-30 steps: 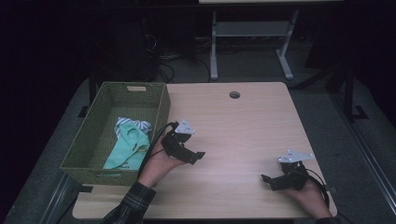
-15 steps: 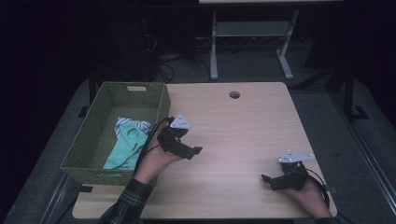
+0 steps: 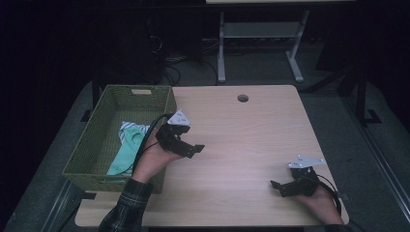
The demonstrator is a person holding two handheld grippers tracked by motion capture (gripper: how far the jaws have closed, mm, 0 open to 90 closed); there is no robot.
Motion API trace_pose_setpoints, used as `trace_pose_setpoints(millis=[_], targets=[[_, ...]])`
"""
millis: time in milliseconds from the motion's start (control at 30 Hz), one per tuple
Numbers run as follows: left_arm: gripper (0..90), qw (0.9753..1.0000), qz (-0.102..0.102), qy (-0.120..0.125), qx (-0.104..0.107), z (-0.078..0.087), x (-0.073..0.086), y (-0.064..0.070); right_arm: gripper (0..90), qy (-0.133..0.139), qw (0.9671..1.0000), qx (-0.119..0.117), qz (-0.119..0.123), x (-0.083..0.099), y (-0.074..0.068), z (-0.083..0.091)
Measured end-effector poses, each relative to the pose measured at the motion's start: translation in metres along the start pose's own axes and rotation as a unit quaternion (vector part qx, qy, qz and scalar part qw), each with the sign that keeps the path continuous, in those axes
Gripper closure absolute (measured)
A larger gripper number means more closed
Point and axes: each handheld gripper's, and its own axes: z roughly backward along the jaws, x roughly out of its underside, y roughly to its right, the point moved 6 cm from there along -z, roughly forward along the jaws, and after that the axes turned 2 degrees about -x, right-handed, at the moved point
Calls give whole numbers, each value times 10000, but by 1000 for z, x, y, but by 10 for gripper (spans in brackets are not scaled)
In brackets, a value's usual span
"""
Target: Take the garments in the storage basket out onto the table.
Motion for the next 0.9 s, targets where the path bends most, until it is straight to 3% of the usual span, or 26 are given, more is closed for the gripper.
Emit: trace_pose_setpoints(millis=[233, 433, 900], targets=[[139, 10000, -54, 77, -20, 10, -2, -6, 10, 18, 10000, 10, 18, -1, 0, 0], [139, 9999, 82, 137, -40, 18, 0, -16, 10, 10, 10000, 13, 10, 0, 0, 0], [139, 9995, 156, 232, -161, 31, 5, -27, 10, 11, 10000, 12, 19, 0, 0, 0]])
